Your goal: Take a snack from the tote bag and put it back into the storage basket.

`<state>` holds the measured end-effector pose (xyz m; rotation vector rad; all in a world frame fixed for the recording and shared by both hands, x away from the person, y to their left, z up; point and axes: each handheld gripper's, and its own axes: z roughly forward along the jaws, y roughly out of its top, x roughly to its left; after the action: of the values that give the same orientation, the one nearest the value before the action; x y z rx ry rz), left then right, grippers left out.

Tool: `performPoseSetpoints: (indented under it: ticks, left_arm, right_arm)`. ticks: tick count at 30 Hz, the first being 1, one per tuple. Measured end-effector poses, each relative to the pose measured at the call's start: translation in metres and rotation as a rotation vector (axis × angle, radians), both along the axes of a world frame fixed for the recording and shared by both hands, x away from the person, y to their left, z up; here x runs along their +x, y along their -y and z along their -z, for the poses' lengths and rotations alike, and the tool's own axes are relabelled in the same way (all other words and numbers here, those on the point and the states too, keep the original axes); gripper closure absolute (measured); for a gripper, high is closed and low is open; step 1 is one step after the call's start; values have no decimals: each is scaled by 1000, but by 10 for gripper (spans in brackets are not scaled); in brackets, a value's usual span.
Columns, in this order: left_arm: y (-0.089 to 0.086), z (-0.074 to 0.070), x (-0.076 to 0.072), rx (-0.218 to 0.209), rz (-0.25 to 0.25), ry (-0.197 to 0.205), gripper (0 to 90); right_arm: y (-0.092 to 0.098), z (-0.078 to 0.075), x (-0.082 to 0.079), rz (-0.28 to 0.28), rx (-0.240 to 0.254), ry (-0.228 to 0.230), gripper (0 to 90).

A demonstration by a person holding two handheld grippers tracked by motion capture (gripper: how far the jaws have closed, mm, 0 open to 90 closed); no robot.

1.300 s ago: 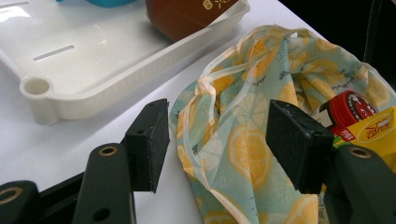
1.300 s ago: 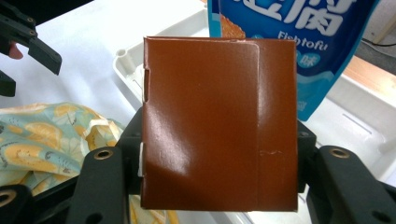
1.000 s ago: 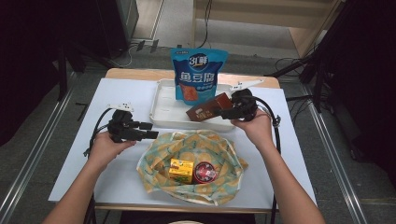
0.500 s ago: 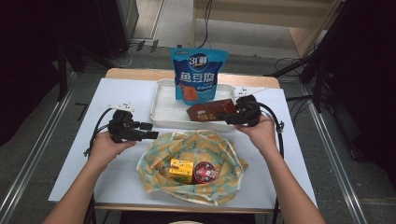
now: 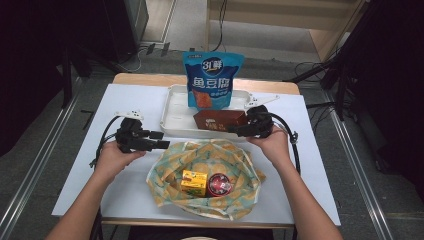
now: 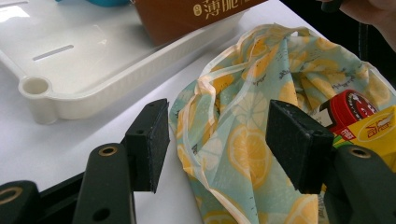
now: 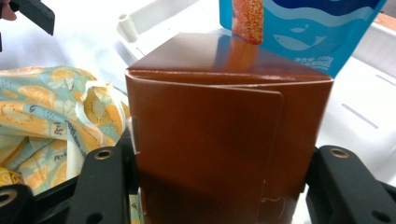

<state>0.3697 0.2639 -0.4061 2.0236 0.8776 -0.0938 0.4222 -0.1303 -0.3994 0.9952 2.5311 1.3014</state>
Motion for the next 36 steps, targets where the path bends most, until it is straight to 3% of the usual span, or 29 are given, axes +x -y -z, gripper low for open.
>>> performPoseSetpoints:
  ticks: [26,36]
  left_arm:
    - [0,0,0,-3,0,1,400]
    - [0,0,0,1,2,1,401]
  right_arm:
    - [-39,13,19,-47,9,-19,439]
    - [-46,21,27,-54,-2,-35,435]
